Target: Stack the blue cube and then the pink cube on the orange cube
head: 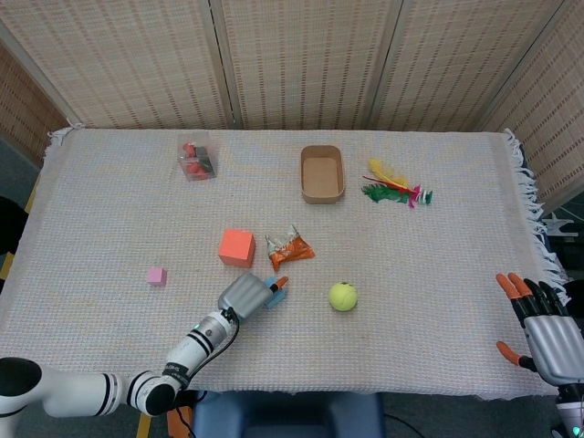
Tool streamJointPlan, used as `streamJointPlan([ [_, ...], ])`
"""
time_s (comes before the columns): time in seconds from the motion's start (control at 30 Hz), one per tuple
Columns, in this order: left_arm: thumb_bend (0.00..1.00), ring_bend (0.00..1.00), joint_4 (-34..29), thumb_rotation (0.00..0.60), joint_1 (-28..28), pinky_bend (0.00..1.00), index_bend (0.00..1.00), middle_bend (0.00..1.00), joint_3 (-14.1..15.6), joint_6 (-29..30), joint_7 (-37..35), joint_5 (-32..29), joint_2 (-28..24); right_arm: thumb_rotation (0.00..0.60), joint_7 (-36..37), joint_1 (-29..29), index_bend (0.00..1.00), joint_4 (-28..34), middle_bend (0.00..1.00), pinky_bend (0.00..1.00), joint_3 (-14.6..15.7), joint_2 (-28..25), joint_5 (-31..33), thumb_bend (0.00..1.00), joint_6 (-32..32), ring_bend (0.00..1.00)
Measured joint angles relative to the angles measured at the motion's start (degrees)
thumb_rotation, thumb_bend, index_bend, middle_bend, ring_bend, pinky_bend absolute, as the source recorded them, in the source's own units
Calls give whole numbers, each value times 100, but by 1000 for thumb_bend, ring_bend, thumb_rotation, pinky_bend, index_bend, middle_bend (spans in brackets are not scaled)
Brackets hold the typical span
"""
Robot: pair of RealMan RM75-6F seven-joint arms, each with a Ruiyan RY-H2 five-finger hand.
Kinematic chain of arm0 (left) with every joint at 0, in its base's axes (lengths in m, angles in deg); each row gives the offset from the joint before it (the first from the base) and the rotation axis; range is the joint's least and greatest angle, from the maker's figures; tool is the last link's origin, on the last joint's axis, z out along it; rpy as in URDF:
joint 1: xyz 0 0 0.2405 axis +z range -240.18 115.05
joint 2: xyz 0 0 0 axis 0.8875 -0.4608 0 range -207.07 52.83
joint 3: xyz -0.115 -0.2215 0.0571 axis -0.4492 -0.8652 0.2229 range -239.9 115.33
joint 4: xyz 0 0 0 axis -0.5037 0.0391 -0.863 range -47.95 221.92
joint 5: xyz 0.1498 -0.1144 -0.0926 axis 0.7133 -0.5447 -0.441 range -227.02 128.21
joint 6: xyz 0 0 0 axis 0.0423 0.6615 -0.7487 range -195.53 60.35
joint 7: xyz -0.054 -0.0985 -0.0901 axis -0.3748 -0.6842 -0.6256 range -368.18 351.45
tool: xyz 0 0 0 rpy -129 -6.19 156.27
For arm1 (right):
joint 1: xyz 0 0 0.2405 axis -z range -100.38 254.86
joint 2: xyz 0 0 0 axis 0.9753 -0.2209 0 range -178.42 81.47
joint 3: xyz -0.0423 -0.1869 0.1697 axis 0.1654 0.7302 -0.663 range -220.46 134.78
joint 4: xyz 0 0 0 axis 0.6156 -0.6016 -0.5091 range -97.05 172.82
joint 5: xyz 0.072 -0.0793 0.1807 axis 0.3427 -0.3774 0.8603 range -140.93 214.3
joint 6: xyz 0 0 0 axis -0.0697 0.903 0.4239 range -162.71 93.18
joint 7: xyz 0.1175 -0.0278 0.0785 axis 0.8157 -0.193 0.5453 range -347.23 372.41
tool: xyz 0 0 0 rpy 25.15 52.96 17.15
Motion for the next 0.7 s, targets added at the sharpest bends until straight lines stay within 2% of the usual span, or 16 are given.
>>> streamJointPlan([
  [0.23, 353, 966, 268, 600, -19, 964, 450, 1000, 77, 154, -272, 387, 128, 600, -5, 2, 0, 10, 0, 0, 7, -11, 4, 107, -10, 0],
  [0.3, 357, 973, 364, 600, 0, 972, 490, 1000, 98, 249, -444, 607, 179, 600, -8, 5, 0, 16, 0, 0, 11, -15, -3, 107, -7, 0],
  [0.47, 364, 992, 409, 600, 83, 995, 522, 1000, 136, 507, -820, 1033, 192, 600, -14, 10, 0, 16, 0, 0, 19, -13, -22, 107, 0, 0],
  [0.7, 374, 1000, -234, 600, 314, 1000, 572, 1000, 140, 736, -1356, 1195, -177, 600, -17, -6, 0, 15, 0, 0, 51, -17, -84, 107, -37, 0],
])
